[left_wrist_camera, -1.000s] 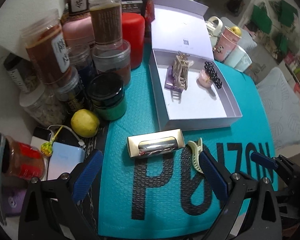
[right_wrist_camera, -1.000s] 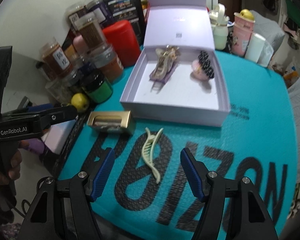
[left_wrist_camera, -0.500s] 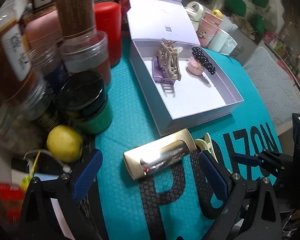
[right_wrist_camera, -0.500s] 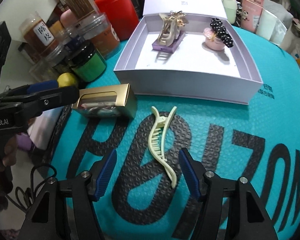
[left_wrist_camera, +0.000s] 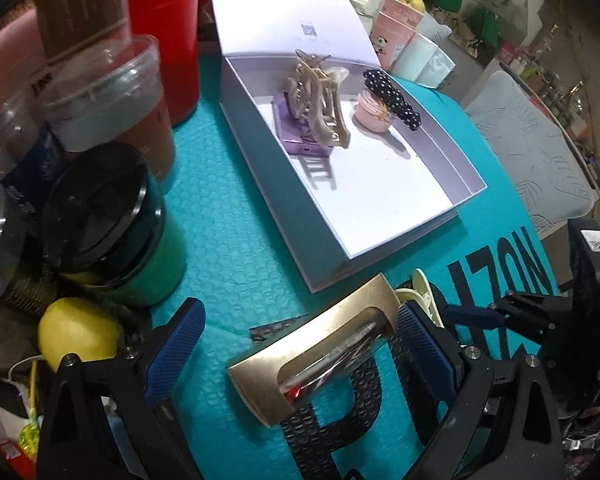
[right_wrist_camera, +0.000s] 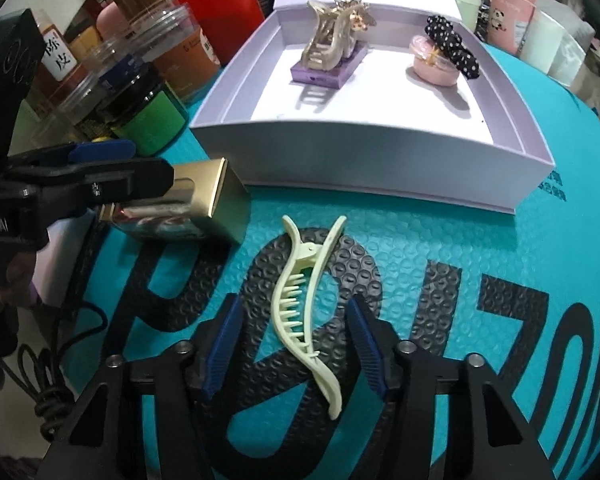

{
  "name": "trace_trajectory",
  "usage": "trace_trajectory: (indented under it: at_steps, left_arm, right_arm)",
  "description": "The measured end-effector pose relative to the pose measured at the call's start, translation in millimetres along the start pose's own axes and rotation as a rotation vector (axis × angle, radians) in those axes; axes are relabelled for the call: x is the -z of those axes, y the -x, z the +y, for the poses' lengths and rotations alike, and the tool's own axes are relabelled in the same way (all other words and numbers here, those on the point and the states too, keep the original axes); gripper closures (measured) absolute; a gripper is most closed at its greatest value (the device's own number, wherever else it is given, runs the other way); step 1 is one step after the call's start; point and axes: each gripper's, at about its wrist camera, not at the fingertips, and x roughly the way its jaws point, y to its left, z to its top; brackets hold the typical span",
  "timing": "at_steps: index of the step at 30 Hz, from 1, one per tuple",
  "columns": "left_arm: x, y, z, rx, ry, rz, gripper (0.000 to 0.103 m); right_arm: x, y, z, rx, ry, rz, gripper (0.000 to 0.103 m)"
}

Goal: Organize rigid objects
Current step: 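Grasp the gold case with left tool while right tool grasps the cream claw clip, then lift the gold case with left tool while right tool lifts the cream clip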

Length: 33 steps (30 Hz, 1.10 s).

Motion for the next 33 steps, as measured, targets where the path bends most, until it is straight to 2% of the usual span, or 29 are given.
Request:
trace_trajectory:
  at_steps: [2,5,7,10,12,16,22,28,33]
  left_arm:
    - [0.4,-6.3,-1.3,-0.002,-0.009,0.021,0.005]
    - [4.3,-13.1,-3.4,0.007,-0.015,0.044,0.005]
    - [7.5,-15.2,-5.3,0.016,-0.007,0.057,0.005]
    - [13.7,-14.1,-10.0,-0.027,-0.017,0.051,0.006]
    - [19.0,-13.2,-12.9,-0.036,-0.018,0.047,0.012]
    - [25.9,-12.8,-20.0,-0.039,-0.02,0.046,0.032]
    - [34.1,-11.3,-38.2,-0.07,-0.07,0.027,0.05]
    - [47.1,-10.9,-58.3,-0.093,-0.034,0.021,0.062]
    - [59.0,-10.1,-74.7,-0.158,0.016,0.017,0.063]
  right_arm:
    - [-0.3,-1.6,1.0,0.009,0.022,0.001,0.07]
    - [-1.4,-2.8,1.6,0.028,0.054,0.003,0.078]
    - [-1.6,-3.2,-0.4,0.023,0.039,0.009,0.079]
    - [-0.5,-0.9,-7.4,0.028,0.018,0.014,0.079]
    - [1.9,1.2,-12.0,0.024,0.014,0.016,0.079]
    - [5.1,5.1,-23.5,0.036,-0.012,0.017,0.081]
    - [8.3,9.6,-34.1,0.033,0.019,0.015,0.082]
    - [12.7,14.2,-45.1,0.029,0.061,0.03,0.082]
    - [20.2,15.7,-50.2,0.028,0.112,0.044,0.082]
